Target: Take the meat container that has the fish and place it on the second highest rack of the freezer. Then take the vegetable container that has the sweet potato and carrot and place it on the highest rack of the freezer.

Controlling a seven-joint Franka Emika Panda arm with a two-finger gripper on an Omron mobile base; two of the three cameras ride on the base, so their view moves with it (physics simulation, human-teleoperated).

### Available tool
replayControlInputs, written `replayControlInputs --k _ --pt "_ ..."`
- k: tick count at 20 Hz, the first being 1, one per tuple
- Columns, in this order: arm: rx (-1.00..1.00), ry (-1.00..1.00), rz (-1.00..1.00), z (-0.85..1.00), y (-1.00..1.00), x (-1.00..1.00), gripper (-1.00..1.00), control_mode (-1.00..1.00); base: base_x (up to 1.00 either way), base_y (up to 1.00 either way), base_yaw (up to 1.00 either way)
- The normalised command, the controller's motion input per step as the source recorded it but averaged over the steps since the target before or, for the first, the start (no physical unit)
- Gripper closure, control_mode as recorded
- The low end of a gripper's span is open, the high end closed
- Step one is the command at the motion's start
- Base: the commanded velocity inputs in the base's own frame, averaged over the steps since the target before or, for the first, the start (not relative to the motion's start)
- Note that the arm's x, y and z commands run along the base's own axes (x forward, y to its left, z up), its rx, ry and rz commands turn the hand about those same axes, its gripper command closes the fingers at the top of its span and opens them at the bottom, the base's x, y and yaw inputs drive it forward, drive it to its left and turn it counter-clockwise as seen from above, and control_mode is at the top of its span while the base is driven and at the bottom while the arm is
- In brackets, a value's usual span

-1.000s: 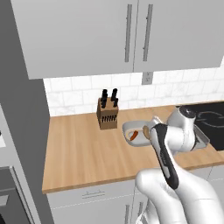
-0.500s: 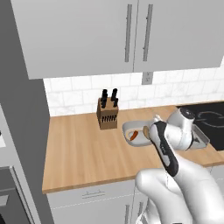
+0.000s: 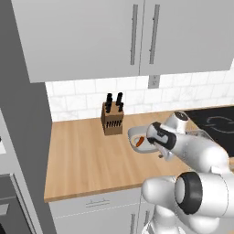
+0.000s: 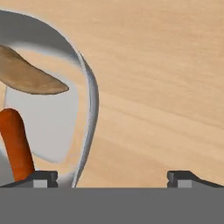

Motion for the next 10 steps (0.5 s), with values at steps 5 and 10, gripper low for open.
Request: replayControlInputs --k 5,10 --pt "0.02 0.14 0.00 -0.17 0.00 0.40 -1.00 -1.00 0.00 0.00 0.00" --pt "0.00 0.08 0.00 -0.28 0.07 0.17 -1.00 -1.00 0.00 0.00 0.00"
